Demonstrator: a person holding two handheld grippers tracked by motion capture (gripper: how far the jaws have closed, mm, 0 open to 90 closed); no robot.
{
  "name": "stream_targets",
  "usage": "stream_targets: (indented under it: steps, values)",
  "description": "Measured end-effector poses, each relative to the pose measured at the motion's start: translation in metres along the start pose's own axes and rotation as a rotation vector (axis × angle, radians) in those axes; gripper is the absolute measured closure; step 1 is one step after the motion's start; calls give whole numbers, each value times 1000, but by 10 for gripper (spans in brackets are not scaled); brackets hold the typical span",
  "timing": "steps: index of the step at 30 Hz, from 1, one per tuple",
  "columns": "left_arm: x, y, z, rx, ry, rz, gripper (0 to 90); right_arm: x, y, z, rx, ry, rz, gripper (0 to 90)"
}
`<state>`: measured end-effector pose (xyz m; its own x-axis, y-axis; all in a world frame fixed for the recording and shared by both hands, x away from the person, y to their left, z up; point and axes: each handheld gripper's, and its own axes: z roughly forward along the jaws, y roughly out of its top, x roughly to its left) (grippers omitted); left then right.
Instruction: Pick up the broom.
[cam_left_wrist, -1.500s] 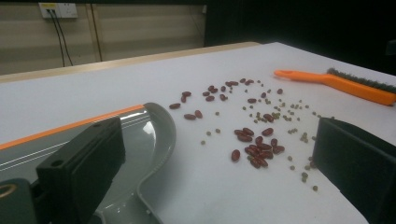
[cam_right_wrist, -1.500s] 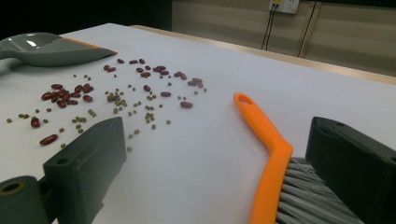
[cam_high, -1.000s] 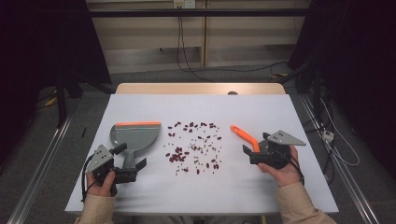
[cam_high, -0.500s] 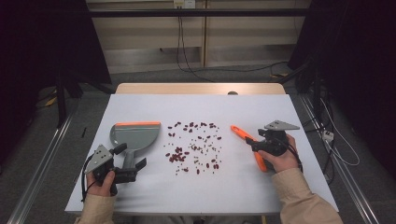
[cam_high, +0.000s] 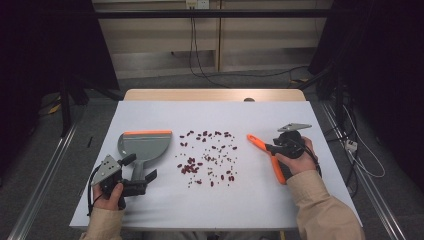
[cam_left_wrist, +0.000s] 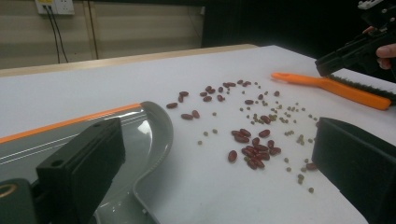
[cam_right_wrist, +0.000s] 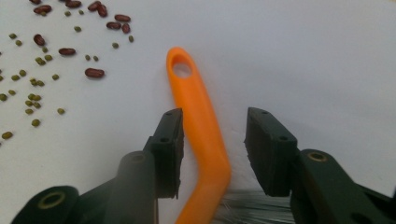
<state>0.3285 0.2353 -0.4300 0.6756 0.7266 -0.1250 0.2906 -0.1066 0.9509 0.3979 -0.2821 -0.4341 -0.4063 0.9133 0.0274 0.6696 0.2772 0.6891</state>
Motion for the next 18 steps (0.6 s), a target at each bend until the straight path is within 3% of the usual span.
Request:
stream_targets:
  steps: [1, 10, 12, 14, 16, 18]
  values:
    - [0, 0, 0, 0, -1, -4, 25, -1, 0, 1, 18, 4, 4, 627]
    - [-1, -1, 1, 7, -2, -1, 25, -3, -1, 15, 111, 50, 24, 689]
    - [0, -1, 1, 7, -2, 0, 25, -3, 0, 17, 134, 39, 6, 685]
    - [0, -1, 1, 9, -1, 1, 25, 0, 4, 21, 195, 24, -48, 672]
    - [0, -1, 1, 8, 1, 1, 25, 0, 6, 22, 210, 30, -60, 671]
    - [0, 0, 1, 4, 4, -1, 25, -5, 9, 24, 229, 55, -34, 682]
